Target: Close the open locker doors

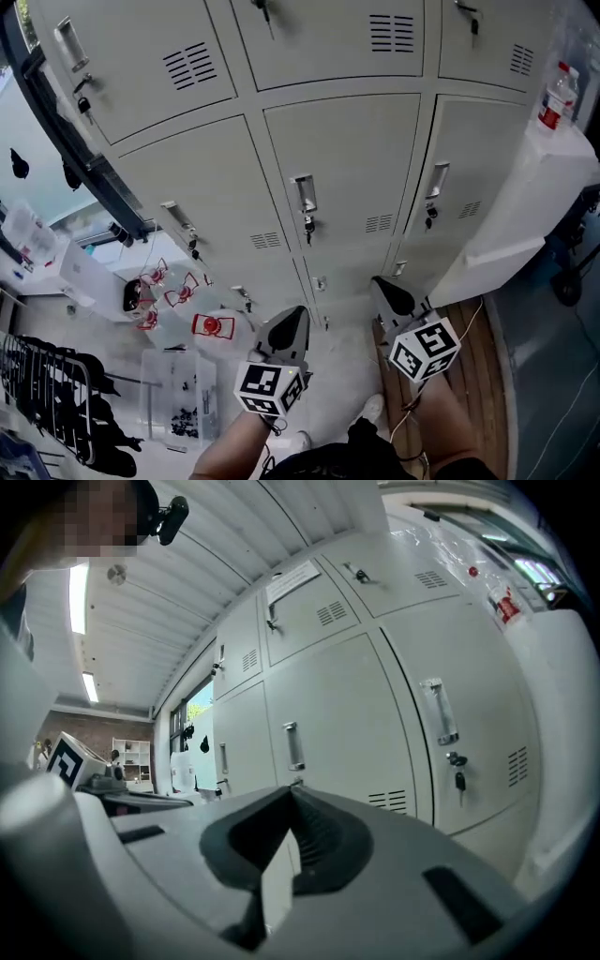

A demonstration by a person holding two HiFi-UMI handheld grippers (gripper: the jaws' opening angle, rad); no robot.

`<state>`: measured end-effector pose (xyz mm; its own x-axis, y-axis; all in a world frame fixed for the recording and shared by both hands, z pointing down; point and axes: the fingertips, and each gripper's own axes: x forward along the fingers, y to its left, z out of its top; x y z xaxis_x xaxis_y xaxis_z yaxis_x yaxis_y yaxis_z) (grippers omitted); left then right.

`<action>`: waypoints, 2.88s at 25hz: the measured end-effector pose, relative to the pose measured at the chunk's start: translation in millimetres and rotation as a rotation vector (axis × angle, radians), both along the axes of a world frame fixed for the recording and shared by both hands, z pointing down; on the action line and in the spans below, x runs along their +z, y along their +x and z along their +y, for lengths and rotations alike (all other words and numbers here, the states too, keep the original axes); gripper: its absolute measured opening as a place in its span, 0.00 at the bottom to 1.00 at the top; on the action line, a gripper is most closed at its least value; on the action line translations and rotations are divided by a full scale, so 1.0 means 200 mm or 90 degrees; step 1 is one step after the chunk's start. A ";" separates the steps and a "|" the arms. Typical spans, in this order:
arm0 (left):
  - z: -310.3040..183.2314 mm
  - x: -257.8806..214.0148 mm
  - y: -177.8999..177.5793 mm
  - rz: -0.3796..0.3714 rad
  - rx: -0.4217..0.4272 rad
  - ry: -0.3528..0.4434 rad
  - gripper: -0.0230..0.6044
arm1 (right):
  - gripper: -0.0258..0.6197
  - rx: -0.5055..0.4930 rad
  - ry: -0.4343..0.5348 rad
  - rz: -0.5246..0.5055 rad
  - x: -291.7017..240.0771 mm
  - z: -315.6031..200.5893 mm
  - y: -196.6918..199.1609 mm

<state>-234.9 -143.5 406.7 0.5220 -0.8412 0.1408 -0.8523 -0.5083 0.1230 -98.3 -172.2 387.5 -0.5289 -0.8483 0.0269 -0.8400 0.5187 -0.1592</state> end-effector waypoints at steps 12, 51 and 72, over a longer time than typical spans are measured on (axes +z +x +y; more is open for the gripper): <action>0.56 -0.08 -0.49 0.010 0.081 0.021 0.04 | 0.04 0.094 0.002 0.018 -0.07 0.70 -0.46; 2.14 -0.18 0.26 0.034 0.021 0.034 0.04 | 0.04 0.065 0.032 0.028 -0.15 2.26 0.36; 2.20 -0.19 0.31 0.038 0.028 0.036 0.04 | 0.04 0.070 0.029 0.015 -0.12 2.33 0.41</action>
